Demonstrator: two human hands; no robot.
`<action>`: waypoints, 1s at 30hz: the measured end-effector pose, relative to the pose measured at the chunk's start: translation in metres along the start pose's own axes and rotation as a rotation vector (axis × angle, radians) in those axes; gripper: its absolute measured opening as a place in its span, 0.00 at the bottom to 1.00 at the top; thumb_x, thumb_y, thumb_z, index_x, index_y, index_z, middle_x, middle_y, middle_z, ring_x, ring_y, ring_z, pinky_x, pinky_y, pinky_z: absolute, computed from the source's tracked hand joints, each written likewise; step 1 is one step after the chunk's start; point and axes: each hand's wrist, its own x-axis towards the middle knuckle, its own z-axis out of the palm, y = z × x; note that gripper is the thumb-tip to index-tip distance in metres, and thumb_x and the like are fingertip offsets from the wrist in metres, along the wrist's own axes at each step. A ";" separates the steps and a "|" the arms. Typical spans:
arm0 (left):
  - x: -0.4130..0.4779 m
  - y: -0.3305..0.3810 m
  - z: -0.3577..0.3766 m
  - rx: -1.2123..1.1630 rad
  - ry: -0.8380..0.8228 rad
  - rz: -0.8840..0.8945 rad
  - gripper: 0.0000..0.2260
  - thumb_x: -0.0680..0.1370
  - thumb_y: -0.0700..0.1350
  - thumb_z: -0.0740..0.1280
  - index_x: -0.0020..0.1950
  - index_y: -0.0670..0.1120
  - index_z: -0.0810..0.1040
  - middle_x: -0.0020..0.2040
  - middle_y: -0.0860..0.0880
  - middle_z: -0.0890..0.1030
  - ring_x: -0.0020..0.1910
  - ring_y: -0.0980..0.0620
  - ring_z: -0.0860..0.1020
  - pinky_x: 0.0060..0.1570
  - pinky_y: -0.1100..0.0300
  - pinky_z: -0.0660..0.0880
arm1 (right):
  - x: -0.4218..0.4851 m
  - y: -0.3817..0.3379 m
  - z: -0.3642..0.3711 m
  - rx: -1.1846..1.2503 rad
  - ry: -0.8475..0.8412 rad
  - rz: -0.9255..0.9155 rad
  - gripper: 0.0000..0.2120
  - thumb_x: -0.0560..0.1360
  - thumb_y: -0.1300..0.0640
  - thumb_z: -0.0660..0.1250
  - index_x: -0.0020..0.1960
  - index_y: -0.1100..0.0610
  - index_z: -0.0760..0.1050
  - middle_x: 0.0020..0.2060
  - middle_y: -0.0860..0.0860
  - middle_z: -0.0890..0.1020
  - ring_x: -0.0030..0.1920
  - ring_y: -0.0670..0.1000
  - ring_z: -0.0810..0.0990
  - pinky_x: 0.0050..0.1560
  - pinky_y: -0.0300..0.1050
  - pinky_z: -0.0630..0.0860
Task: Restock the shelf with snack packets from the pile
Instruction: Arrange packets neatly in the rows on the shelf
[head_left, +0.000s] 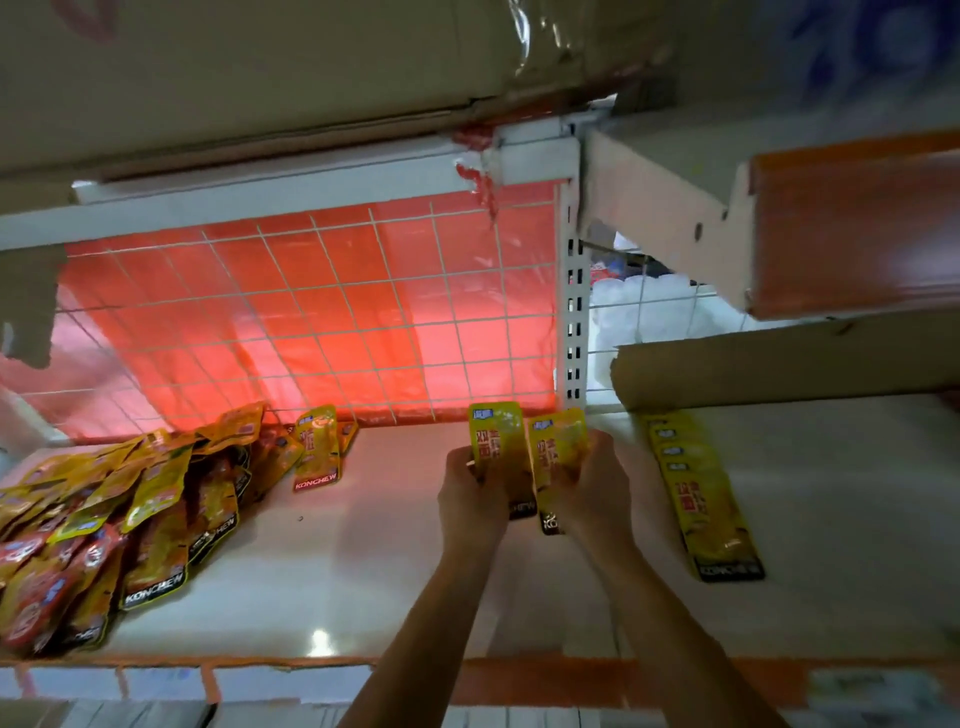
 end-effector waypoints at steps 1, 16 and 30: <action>-0.002 0.006 0.011 0.000 -0.012 0.013 0.06 0.78 0.45 0.63 0.53 0.53 0.72 0.46 0.51 0.79 0.45 0.48 0.79 0.46 0.57 0.75 | 0.003 0.004 -0.012 0.025 0.026 0.005 0.18 0.71 0.60 0.67 0.60 0.58 0.69 0.51 0.55 0.79 0.54 0.58 0.78 0.50 0.48 0.72; -0.076 0.075 0.157 0.006 -0.133 0.107 0.04 0.77 0.50 0.64 0.48 0.51 0.77 0.41 0.56 0.78 0.43 0.54 0.76 0.40 0.60 0.70 | 0.042 0.089 -0.166 0.123 0.093 0.099 0.18 0.74 0.59 0.65 0.63 0.54 0.68 0.46 0.51 0.79 0.51 0.57 0.79 0.50 0.47 0.74; -0.078 0.056 0.134 0.045 0.059 0.005 0.01 0.79 0.45 0.62 0.48 0.51 0.72 0.38 0.58 0.74 0.38 0.56 0.72 0.36 0.60 0.66 | 0.021 0.123 -0.147 0.028 -0.155 0.156 0.05 0.76 0.53 0.64 0.50 0.52 0.75 0.42 0.48 0.78 0.43 0.50 0.76 0.39 0.40 0.68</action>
